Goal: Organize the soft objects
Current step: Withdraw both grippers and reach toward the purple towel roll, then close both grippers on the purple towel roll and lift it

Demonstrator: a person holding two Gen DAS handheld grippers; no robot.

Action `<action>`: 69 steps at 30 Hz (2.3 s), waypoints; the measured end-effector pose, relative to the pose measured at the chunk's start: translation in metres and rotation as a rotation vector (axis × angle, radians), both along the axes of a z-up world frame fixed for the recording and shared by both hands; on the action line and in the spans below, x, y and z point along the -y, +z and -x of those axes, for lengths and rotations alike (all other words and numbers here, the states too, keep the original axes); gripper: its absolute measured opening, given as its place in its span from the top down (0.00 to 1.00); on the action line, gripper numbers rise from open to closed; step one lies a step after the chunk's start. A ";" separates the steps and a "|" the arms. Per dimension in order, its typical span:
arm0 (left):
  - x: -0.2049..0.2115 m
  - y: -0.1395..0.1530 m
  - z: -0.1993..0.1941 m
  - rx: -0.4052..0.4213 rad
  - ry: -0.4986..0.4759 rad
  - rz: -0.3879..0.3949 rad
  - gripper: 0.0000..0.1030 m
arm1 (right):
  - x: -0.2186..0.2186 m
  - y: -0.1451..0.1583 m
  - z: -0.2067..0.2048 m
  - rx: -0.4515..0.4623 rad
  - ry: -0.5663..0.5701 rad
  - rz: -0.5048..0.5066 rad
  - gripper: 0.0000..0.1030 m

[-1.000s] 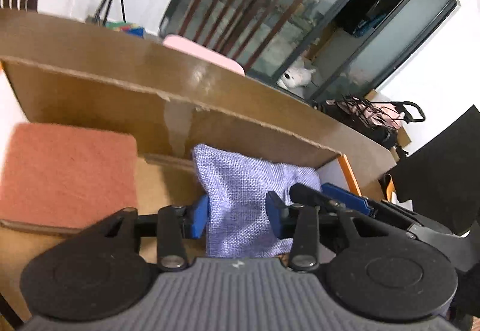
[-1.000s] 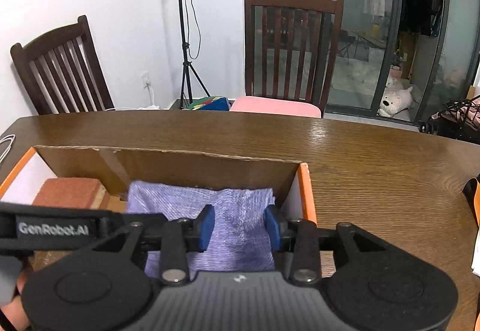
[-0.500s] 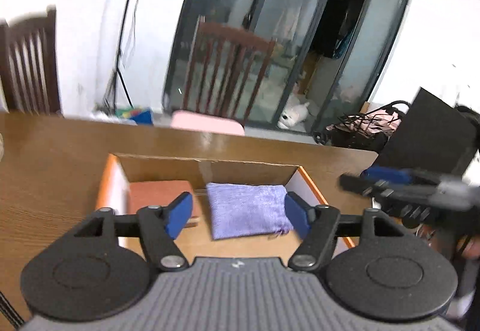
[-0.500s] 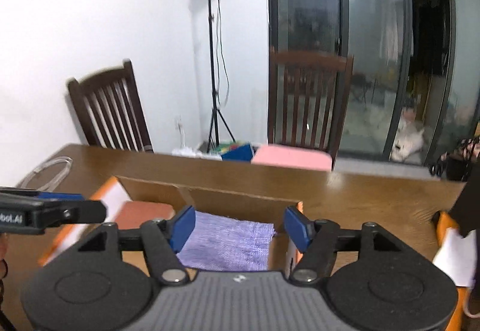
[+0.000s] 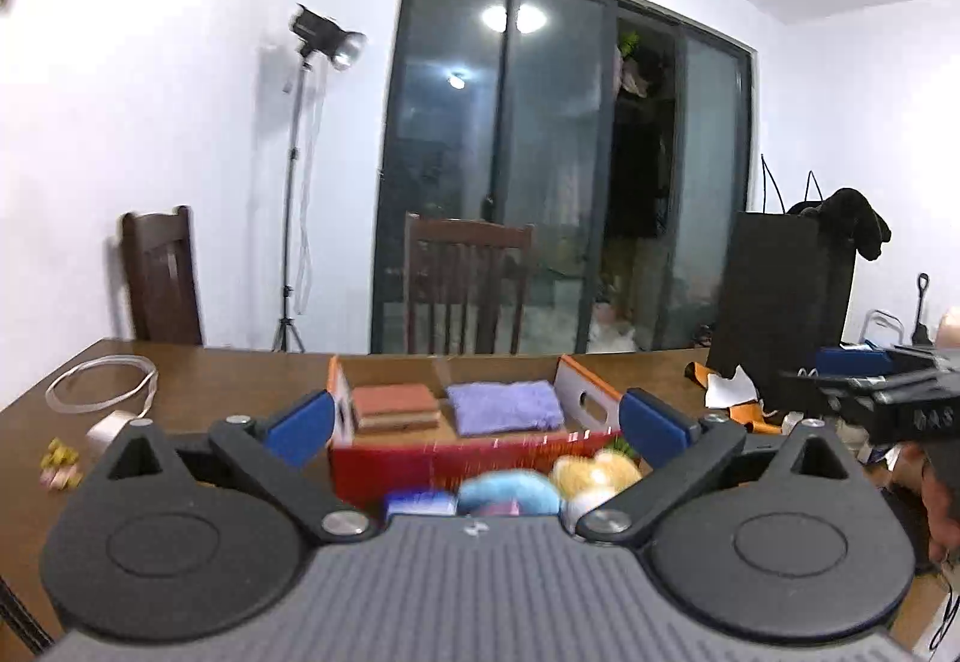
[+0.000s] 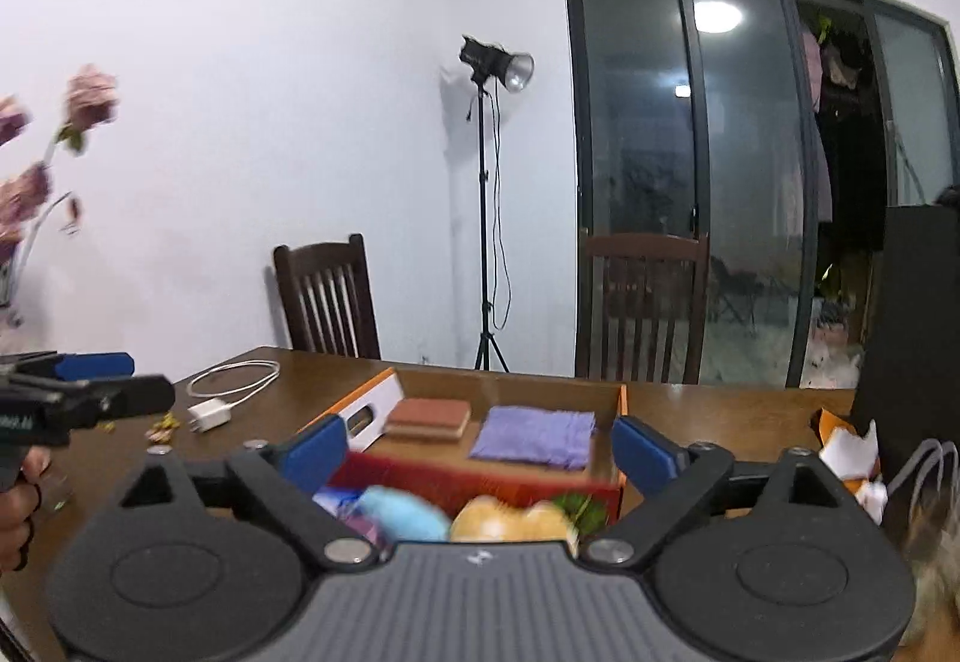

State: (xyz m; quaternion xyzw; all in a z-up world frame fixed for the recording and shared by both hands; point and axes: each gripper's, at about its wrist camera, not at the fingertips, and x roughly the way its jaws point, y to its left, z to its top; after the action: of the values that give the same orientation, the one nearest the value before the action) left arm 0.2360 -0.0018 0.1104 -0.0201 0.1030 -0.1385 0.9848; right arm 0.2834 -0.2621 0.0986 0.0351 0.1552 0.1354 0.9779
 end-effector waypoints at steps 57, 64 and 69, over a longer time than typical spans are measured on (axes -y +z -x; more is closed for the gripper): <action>-0.006 -0.098 -0.035 -0.373 -0.085 0.094 0.07 | -0.076 -0.117 0.042 -0.385 0.351 0.215 0.45; 0.016 -0.119 -0.040 -0.517 -0.212 0.144 0.40 | -0.018 -0.104 0.044 -0.385 0.113 -0.062 0.45; 0.011 -0.124 -0.038 -0.531 -0.198 0.188 0.51 | -0.014 -0.123 0.025 -0.467 0.087 -0.290 0.44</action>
State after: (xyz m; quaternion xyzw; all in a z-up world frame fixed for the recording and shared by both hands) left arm 0.2737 -0.0123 -0.0132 -0.1365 0.3450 -0.2326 0.8990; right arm 0.2585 -0.2477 -0.0243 0.1984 0.3568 0.1864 0.8936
